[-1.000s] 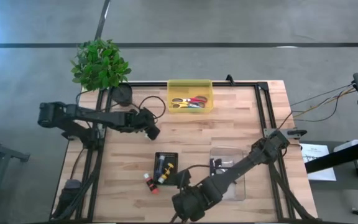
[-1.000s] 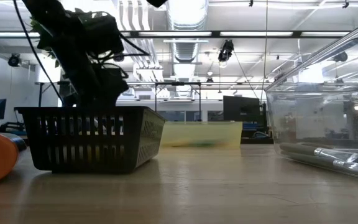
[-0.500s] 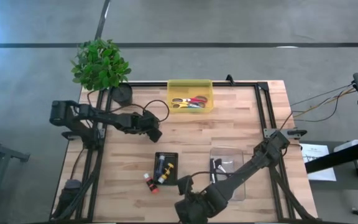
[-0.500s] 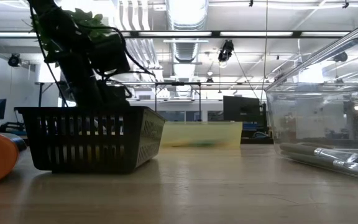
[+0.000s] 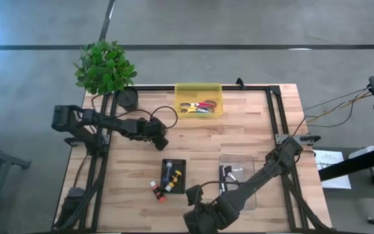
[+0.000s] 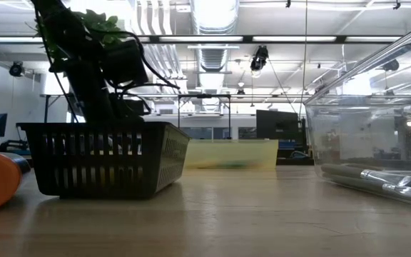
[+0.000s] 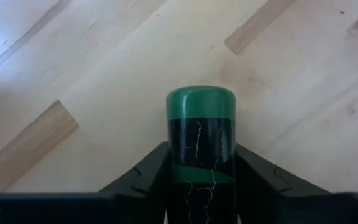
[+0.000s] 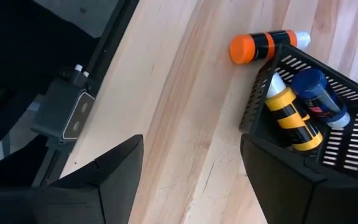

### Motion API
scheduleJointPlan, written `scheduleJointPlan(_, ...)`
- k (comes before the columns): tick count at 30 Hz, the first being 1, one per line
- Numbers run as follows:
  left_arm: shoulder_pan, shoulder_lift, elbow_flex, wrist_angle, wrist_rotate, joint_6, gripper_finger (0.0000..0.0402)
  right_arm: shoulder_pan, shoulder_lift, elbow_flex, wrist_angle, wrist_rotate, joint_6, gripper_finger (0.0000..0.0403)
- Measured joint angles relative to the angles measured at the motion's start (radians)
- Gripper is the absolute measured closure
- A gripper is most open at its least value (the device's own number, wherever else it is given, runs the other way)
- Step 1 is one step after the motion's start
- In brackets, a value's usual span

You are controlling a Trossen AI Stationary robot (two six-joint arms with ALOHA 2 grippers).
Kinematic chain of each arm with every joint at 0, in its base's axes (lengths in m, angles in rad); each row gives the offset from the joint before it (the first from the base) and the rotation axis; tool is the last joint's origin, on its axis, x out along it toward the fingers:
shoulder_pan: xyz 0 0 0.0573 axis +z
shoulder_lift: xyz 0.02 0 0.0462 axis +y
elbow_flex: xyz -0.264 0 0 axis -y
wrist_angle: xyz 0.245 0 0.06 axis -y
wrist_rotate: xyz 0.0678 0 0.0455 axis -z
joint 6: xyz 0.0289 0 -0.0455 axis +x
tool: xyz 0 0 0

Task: Pick & Place Paint Supplies
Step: Put the green paint bottle into the black bin

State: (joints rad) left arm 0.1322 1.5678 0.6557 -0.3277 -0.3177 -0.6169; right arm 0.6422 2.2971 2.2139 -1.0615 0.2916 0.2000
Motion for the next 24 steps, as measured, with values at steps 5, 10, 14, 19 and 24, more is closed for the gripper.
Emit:
scheduleJointPlan(5,-0.002,-0.049,-0.004,0.004,0.014,0.028,0.0271,0.002,0.000,0.000,-0.004,0.000,0.003,0.0136)
scheduleJointPlan(10,-0.005,-0.139,-0.003,0.049,0.043,0.085,0.0259,0.002,0.000,0.000,-0.017,-0.001,0.004,0.0136)
scheduleJointPlan(14,-0.050,-0.213,-0.003,0.140,0.147,0.163,0.0254,0.002,-0.001,0.000,-0.049,0.000,0.030,0.0136)
scheduleJointPlan(19,-0.194,-0.244,-0.002,0.320,0.229,0.247,0.0253,0.014,-0.018,0.001,-0.065,0.030,0.038,0.0136)
scheduleJointPlan(24,-0.342,-0.224,0.000,0.422,0.221,0.275,0.0253,0.020,-0.028,0.001,-0.105,0.067,0.065,0.0136)
